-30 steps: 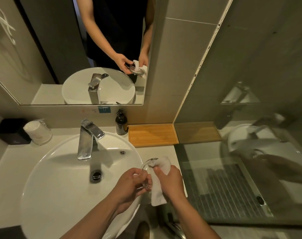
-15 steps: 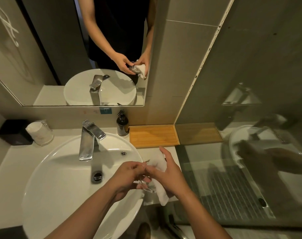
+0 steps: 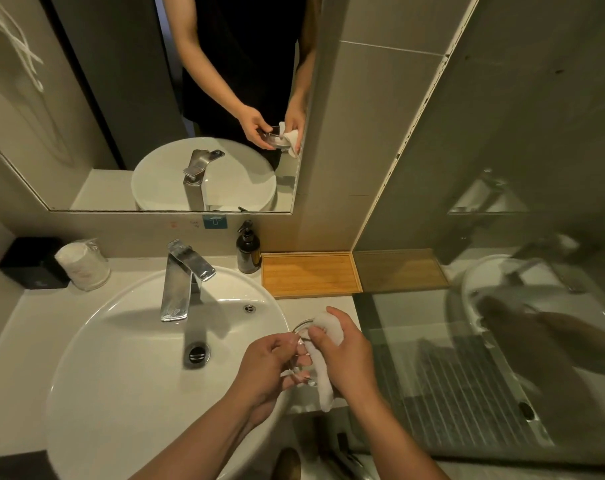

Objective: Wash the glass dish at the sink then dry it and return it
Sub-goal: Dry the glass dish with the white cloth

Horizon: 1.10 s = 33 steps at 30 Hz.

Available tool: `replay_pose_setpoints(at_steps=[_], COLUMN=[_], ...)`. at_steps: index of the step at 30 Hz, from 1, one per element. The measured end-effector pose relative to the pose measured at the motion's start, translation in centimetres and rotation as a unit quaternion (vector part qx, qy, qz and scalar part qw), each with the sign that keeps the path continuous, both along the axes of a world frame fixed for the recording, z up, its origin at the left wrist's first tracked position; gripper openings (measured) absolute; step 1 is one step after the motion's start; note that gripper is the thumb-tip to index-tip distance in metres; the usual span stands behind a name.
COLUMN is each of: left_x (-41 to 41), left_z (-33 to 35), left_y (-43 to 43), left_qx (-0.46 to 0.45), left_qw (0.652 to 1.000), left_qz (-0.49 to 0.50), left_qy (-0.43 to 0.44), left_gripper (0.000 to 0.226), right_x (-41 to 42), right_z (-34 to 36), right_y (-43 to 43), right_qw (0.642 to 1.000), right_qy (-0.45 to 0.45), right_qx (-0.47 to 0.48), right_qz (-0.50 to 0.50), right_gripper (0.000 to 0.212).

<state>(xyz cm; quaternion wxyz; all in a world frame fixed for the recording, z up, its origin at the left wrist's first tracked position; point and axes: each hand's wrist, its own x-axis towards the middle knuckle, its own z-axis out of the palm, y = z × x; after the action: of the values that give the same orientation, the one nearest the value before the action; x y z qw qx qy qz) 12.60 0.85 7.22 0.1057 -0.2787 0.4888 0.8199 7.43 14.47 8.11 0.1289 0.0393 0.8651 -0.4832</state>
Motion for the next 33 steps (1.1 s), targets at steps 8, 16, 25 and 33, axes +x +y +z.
replay_pose_setpoints(at_steps=[8, 16, 25, 33], left_x=[-2.3, -2.0, -0.8, -3.7], left_z=[2.0, 1.7, 0.6, 2.8], left_y=[-3.7, -3.8, -0.1, -4.5], left_qx=[-0.075, -0.117, -0.006, -0.130], left_qw=[0.976, 0.965, 0.999, 0.962], left_qz=[-0.205, -0.235, -0.026, -0.240], left_qy=[0.008, 0.018, -0.018, 0.007], left_gripper=[0.029, 0.027, 0.018, 0.022], right_x=[-1.6, -1.8, -1.3, -3.0], right_z=[0.9, 0.7, 0.0, 1.3], right_y=[1.2, 1.1, -0.1, 1.0], right_qw=[0.995, 0.991, 0.997, 0.994], right_qy=[-0.012, -0.019, -0.010, -0.010], right_qx=[0.014, 0.021, -0.058, 0.028], right_qz=[0.096, 0.131, -0.047, 0.109], right_gripper=[0.045, 0.048, 0.044, 0.049])
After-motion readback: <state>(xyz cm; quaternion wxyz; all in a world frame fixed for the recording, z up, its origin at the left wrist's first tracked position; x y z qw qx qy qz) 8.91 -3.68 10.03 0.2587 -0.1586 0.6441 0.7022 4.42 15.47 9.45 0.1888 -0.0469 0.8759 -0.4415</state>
